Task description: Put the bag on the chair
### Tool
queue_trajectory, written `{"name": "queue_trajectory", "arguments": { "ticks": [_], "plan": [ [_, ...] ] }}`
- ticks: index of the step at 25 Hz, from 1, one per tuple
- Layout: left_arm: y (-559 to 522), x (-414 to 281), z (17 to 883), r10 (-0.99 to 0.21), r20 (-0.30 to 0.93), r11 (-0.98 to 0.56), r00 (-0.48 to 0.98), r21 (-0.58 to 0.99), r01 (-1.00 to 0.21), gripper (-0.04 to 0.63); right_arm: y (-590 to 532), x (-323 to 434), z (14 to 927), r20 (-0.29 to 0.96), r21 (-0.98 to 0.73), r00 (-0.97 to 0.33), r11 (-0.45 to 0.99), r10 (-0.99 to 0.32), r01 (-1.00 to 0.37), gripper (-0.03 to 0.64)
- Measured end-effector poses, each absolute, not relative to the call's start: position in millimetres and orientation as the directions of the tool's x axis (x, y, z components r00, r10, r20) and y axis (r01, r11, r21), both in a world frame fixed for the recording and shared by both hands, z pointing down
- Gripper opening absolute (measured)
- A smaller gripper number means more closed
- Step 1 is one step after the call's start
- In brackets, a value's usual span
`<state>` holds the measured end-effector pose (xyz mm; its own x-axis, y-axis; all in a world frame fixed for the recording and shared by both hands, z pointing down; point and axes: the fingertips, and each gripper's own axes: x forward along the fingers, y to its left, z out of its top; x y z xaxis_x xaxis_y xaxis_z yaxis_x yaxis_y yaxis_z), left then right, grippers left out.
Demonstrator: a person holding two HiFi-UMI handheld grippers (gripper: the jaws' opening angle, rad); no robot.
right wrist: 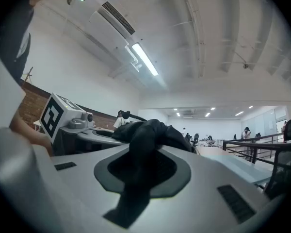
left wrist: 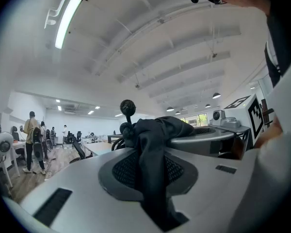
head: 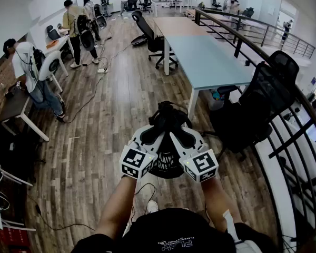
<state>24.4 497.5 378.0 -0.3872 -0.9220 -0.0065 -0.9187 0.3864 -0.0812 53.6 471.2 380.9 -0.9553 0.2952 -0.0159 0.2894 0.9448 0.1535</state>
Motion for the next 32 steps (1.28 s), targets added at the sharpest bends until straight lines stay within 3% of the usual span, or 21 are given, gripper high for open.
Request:
{"name": "queue_trajectory", "arguments": {
  "ticks": [32],
  "plan": [
    [524.7,-21.3,378.1,-0.961,-0.022,0.276,-0.276,-0.079,-0.958,0.084,502.5,10.2,380.9,-0.058,0.124,-0.975,0.971,0.214,0.206,0.074]
  ]
}}
